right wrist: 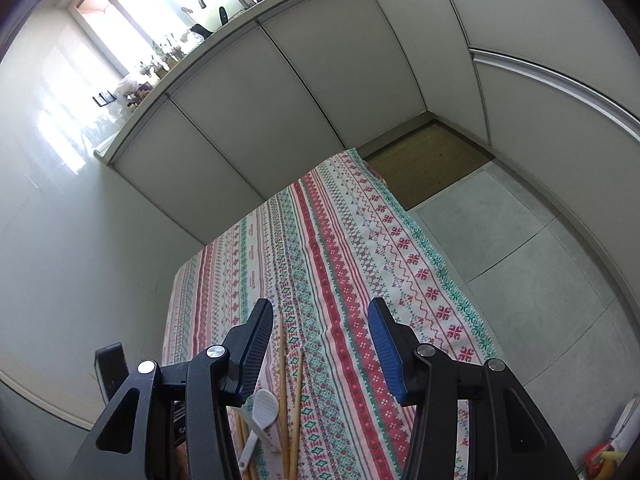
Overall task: Organize utensils
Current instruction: 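Close the left tool on a white rice paddle and lift it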
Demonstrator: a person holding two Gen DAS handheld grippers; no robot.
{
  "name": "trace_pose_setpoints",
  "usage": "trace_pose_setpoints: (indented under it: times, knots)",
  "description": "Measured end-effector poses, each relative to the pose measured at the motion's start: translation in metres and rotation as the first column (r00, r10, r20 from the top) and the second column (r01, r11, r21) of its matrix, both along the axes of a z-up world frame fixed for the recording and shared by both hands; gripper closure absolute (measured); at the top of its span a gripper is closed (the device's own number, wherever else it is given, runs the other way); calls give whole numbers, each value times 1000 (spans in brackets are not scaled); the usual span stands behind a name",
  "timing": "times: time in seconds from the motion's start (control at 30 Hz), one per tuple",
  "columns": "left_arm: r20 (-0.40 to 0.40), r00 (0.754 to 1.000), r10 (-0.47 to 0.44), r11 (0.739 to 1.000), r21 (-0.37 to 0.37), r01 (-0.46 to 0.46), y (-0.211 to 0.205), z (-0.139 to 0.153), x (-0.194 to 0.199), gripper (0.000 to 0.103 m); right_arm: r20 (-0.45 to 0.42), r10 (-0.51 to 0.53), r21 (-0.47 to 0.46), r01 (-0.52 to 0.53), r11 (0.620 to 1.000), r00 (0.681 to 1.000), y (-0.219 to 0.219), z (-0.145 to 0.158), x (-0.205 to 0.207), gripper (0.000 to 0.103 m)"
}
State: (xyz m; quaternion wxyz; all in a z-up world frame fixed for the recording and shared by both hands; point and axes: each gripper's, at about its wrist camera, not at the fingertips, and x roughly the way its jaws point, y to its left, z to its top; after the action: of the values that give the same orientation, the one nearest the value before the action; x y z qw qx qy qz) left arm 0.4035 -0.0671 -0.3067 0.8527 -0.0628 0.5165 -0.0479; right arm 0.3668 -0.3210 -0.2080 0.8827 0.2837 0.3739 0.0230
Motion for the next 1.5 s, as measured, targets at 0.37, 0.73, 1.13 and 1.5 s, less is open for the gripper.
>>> trace_pose_setpoints:
  times: [0.37, 0.73, 1.13, 1.5]
  knots:
    - [156, 988, -18, 999, -39, 24, 11, 60, -43, 83, -92, 229, 75, -223, 972, 969, 39, -37, 20, 53]
    - [68, 997, -38, 999, -33, 40, 19, 40, -42, 85, -135, 255, -8, -259, 966, 957, 61, -45, 21, 56]
    - [26, 958, -285, 954, 101, 281, -73, 1, -3, 33, -202, -15, 127, 41, 991, 979, -25, -53, 14, 56]
    - [-102, 910, -402, 860, 300, 413, -123, -51, 30, 30, -218, -58, 176, 98, 980, 974, -51, -54, 10, 56]
